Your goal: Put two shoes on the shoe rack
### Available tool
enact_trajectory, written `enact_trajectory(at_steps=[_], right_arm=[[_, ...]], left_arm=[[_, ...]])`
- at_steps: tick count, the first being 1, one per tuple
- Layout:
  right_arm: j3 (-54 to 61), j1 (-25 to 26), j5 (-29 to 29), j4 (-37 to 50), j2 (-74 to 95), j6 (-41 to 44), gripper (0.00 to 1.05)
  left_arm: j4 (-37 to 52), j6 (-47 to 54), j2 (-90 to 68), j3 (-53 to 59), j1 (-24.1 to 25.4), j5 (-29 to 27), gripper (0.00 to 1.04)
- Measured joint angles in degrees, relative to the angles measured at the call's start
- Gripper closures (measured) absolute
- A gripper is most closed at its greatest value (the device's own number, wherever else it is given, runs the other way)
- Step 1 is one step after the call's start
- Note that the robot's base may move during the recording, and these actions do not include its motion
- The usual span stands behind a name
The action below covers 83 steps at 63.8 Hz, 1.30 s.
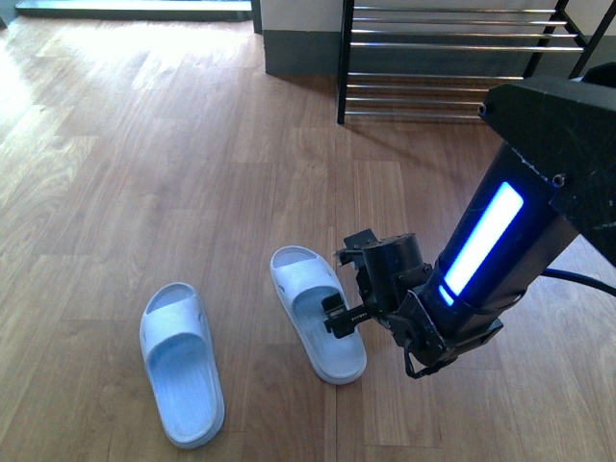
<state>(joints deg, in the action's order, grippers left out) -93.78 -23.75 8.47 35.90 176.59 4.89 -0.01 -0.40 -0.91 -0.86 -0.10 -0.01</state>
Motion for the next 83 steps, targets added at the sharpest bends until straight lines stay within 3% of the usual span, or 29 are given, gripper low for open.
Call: enact_trajectory(at_steps=[5, 10, 18, 26, 35, 40, 62, 83], right_arm=[[-2.01, 0.09, -0.74, -1.7, 0.72, -0.76, 0.1], [-3.89, 0.11, -1.79, -3.17, 1.14, -1.33, 0.19], [-5.46, -0.26, -4.7, -3.78, 1.99, -2.38, 0.45], [-5.86, -0.59, -6.88, -4.07, 2.14, -2.49, 0.63], [-5.92, -1.18, -8.22, -4.04, 2.21, -3.58, 0.94], [-5.16, -1.33, -7.87, -3.23, 1.9, -4.22, 1.03], [16.96, -0.07, -3.93, 9.27, -12.11, -9.4, 1.03], [48.81, 6.93, -2.99, 20.31, -43.82, -12.22, 1.03]], left_arm=[[0.0, 0.0, 0.0, 0.0, 0.0, 0.0, 0.09], [0.0, 0.0, 0.0, 0.0, 0.0, 0.0, 0.09], [0.0, 0.0, 0.0, 0.0, 0.0, 0.0, 0.09], [-0.02, 0.0, 0.0, 0.0, 0.0, 0.0, 0.09], [-0.02, 0.0, 0.0, 0.0, 0.0, 0.0, 0.09], [0.0, 0.0, 0.0, 0.0, 0.0, 0.0, 0.09], [-0.02, 0.0, 0.0, 0.0, 0.0, 0.0, 0.09], [0.0, 0.0, 0.0, 0.0, 0.0, 0.0, 0.09]])
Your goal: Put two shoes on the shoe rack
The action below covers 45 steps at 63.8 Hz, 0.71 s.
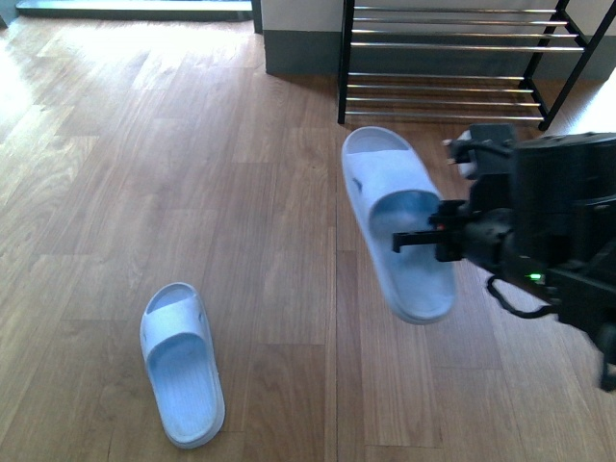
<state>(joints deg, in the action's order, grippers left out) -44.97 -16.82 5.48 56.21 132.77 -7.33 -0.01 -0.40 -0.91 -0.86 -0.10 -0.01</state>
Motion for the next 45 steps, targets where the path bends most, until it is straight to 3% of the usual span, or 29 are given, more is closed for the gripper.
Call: enact_trajectory(at_steps=[20, 34, 45], right_arm=[[19.71, 9.66, -5.73, -9.03, -34.82, 0.04, 1.03], [29.42, 17.88, -12.81, -19.96, -57.94, 0.46, 1.03], [30.93, 18.88, -13.73, -21.03, -63.76, 0.46, 1.03]], left_arm=[[0.0, 0.0, 0.0, 0.0, 0.0, 0.0, 0.09], [0.0, 0.0, 0.0, 0.0, 0.0, 0.0, 0.09], [0.0, 0.0, 0.0, 0.0, 0.0, 0.0, 0.09]])
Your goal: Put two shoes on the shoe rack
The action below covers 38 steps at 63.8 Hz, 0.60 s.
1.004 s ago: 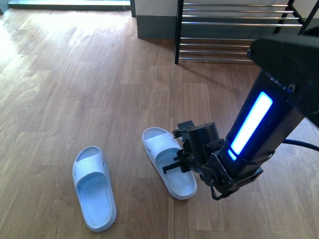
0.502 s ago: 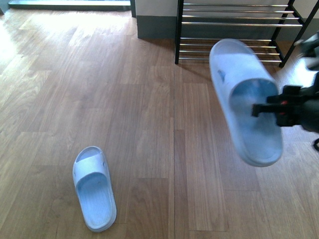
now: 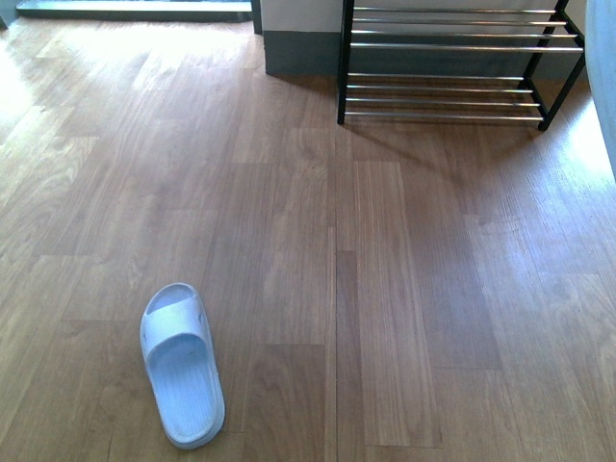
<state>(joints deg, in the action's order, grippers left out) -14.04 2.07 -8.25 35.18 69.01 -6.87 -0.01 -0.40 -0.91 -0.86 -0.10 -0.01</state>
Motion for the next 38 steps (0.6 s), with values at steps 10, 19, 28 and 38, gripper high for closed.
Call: enact_trajectory(at_steps=[10, 19, 28, 38], right_arm=[[0.07, 0.0, -0.17, -0.07, 0.0, 0.0, 1.03], [0.09, 0.09, -0.15, -0.07, 0.0, 0.0, 1.03], [0.09, 0.04, -0.61, -0.07, -0.13, 0.02, 1.03], [0.2, 0.11, -0.35, -0.07, -0.09, 0.0, 1.03]], left_arm=[[0.0, 0.0, 0.0, 0.0, 0.0, 0.0, 0.09], [0.0, 0.0, 0.0, 0.0, 0.0, -0.02, 0.09], [0.0, 0.0, 0.0, 0.0, 0.0, -0.17, 0.09], [-0.02, -0.02, 0.0, 0.0, -0.02, -0.15, 0.09]])
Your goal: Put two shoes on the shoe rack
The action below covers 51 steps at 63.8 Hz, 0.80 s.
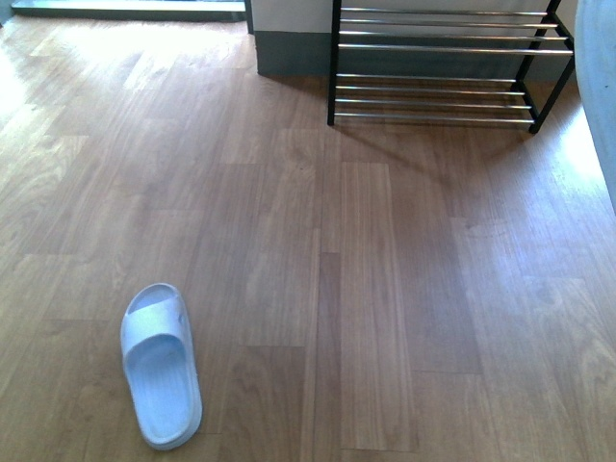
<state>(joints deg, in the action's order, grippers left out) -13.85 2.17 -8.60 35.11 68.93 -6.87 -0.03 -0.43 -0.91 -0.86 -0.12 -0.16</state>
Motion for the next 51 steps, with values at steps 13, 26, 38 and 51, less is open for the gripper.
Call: enact_trajectory(at_steps=[13, 26, 38, 51], right_arm=[[0.0, 0.33, 0.48, -0.02, 0.13, 0.0, 1.03], [0.0, 0.22, 0.17, -0.02, 0.04, 0.0, 1.03], [0.02, 0.15, 0.13, -0.02, 0.04, 0.0, 1.03], [0.02, 0.13, 0.07, -0.02, 0.04, 0.0, 1.03]], left_arm=[[0.0, 0.02, 0.0, 0.0, 0.02, 0.24, 0.09], [-13.05, -21.16, -28.26, -9.57, -7.61, -30.21, 0.09], [10.43, -32.85, -70.88, -16.59, -4.35, -26.29, 0.09], [18.99, -31.5, -106.14, -26.73, -2.32, -24.72, 0.09]])
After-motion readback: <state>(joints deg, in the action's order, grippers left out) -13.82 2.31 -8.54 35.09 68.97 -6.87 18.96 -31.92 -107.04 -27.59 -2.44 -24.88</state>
